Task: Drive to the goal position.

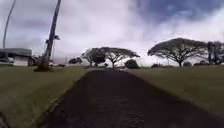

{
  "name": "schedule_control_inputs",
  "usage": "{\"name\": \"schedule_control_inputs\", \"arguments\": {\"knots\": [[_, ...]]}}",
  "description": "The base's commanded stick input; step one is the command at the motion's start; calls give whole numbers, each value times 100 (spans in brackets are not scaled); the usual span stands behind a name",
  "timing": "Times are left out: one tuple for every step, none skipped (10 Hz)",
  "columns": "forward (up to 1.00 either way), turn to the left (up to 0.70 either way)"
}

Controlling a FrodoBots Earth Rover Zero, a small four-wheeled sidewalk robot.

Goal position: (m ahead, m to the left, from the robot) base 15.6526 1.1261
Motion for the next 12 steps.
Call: {"name": "schedule_control_inputs", "arguments": {"knots": [[50,0],[50,0],[50,0],[50,0],[50,0],[50,0],[50,0],[50,0],[50,0],[50,0],[50,0],[50,0]]}}
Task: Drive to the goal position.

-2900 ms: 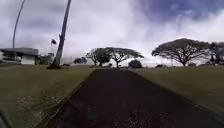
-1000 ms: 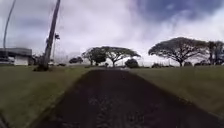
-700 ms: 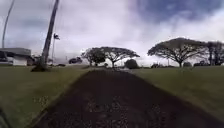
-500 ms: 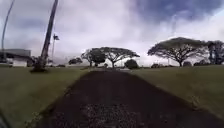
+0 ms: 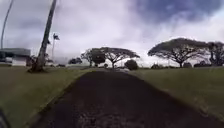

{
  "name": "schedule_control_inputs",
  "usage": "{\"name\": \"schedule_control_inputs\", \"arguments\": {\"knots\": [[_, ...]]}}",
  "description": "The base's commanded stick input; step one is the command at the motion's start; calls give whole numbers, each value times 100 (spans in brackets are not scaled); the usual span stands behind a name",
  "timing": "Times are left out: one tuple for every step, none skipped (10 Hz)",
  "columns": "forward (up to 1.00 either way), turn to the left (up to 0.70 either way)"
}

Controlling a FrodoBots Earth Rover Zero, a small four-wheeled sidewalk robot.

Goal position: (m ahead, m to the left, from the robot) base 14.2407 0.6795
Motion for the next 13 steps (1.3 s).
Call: {"name": "schedule_control_inputs", "arguments": {"knots": [[50,0],[50,0],[50,0],[50,0],[50,0],[50,0],[50,0],[50,0],[50,0],[50,0],[50,0],[50,0],[50,0]]}}
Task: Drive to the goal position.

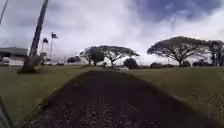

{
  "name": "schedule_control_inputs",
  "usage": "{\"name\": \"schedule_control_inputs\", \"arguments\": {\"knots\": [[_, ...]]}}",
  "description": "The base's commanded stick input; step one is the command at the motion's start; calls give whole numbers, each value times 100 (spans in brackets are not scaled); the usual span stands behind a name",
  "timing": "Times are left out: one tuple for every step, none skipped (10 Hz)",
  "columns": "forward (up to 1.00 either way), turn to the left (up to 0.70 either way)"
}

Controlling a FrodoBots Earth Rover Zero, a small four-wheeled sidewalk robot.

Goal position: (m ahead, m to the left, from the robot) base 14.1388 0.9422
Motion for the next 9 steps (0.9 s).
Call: {"name": "schedule_control_inputs", "arguments": {"knots": [[50,0],[50,0],[50,0],[50,0],[50,0],[50,0],[50,0],[50,0],[50,0]]}}
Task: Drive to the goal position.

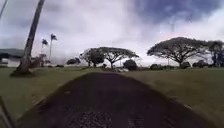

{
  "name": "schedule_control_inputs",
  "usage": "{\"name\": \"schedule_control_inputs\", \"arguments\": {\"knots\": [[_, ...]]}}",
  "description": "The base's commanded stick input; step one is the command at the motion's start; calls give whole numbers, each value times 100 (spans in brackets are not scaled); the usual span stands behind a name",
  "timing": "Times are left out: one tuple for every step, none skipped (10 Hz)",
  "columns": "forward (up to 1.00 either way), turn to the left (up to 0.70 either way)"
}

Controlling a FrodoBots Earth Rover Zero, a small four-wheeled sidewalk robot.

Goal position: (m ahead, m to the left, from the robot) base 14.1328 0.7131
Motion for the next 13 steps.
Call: {"name": "schedule_control_inputs", "arguments": {"knots": [[50,0],[50,0],[50,0],[50,0],[50,0],[50,0],[50,0],[50,0],[50,0],[50,0],[50,0],[50,0],[50,0]]}}
